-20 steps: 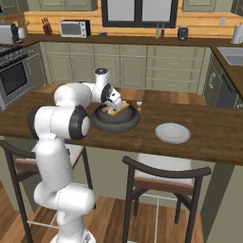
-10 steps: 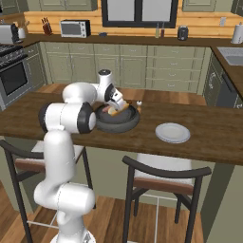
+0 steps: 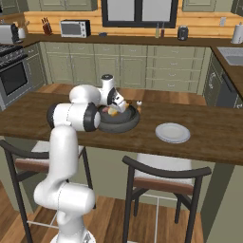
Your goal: Place one bun and one sausage from the bowl on each plate.
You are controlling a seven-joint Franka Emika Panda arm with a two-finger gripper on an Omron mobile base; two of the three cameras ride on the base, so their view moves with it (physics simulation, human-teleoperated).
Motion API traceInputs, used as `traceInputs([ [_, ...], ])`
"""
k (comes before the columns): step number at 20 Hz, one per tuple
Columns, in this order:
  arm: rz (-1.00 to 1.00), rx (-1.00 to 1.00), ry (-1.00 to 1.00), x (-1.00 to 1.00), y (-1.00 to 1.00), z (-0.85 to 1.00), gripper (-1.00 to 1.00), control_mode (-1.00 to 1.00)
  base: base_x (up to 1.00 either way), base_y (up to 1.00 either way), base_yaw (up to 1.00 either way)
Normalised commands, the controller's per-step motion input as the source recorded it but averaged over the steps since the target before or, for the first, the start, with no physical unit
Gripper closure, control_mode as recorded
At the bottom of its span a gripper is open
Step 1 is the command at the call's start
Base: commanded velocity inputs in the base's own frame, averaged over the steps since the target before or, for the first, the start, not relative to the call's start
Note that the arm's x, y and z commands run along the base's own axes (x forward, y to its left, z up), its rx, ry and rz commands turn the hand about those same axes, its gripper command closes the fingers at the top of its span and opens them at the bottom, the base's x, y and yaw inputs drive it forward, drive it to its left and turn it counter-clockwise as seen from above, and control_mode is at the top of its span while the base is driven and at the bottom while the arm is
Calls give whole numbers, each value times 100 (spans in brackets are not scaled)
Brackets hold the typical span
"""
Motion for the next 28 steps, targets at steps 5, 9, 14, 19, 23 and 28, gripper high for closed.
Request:
traceInputs([
  [5, 0, 0, 0, 23, 3, -27, -100, -100, 0, 0, 0],
  [9, 0, 0, 0, 9, -3, -34, -100, -100, 0, 0, 0],
  [14, 0, 0, 0, 0, -2, -26, -100, -100, 0, 0, 0],
  [19, 0, 0, 2, 1, 0, -3, 100, -100, 0, 0, 0],
  [23, -1, 2, -8, -62, -55, 15, 100, -100, 0, 0, 0],
  [28, -11, 7, -23, -100, -99, 57, 100, -100, 0, 0, 0],
])
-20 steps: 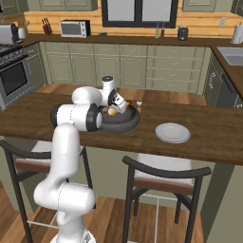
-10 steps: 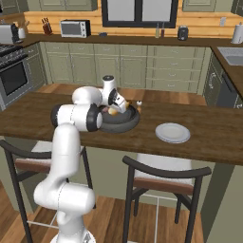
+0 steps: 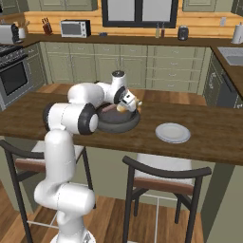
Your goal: Place one bun and one sausage from the bowl on each plate.
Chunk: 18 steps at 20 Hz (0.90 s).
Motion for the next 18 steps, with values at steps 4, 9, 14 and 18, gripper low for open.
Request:
traceInputs([
  [4, -15, 3, -15, -100, -100, 51, 100, -100, 0, 0, 0],
  [9, -21, 1, -4, -86, -100, 32, 100, -100, 0, 0, 0],
  [14, -28, 0, 7, -10, -100, 2, 100, -100, 0, 0, 0],
  [18, -15, 0, 9, 26, -87, -22, 100, -100, 0, 0, 0],
])
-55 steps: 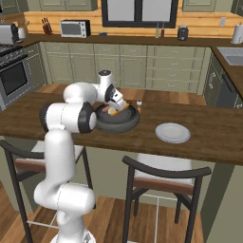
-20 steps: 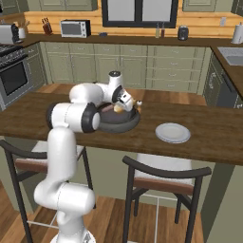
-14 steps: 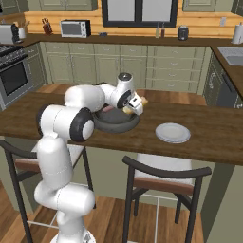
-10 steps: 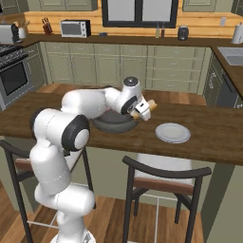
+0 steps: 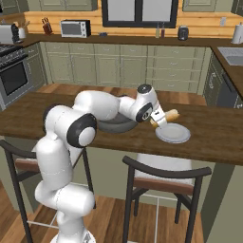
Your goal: Place one bun and one sausage from the bowl on each plate.
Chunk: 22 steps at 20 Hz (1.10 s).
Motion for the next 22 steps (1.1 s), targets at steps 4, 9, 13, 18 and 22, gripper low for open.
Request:
traceInputs([
  [4, -4, 4, 15, 18, -21, -50, 100, -100, 0, 0, 0],
  [9, -1, 2, 4, 46, -52, -39, 100, -100, 0, 0, 0],
  [13, 0, 0, 1, 42, -48, -58, 100, -100, 0, 0, 0],
  [18, 0, 1, -3, 25, -13, -31, -100, -100, 0, 0, 0],
  [22, 0, 0, -6, 1, 0, -4, -100, -100, 0, 0, 0],
])
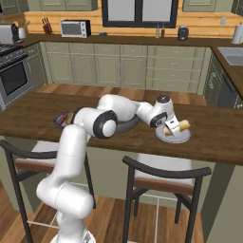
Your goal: Place one bun and one sausage from the bowl on each plate.
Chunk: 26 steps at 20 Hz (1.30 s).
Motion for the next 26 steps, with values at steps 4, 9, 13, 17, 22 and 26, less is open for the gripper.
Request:
traceInputs([
  [4, 0, 0, 0, 0, 0, 2, -100, -100, 0, 0, 0],
  [9, 0, 0, -3, -16, 4, 57, -100, -100, 0, 0, 0],
  [13, 5, -3, -17, -96, 54, 93, -100, -100, 0, 0, 0],
  [17, 26, -16, -2, -78, 100, 62, -100, -100, 0, 0, 0],
  [22, 29, -16, 0, -50, 100, 52, -100, -100, 0, 0, 0],
  [26, 25, -11, 4, -9, 100, 70, -100, -100, 0, 0, 0],
])
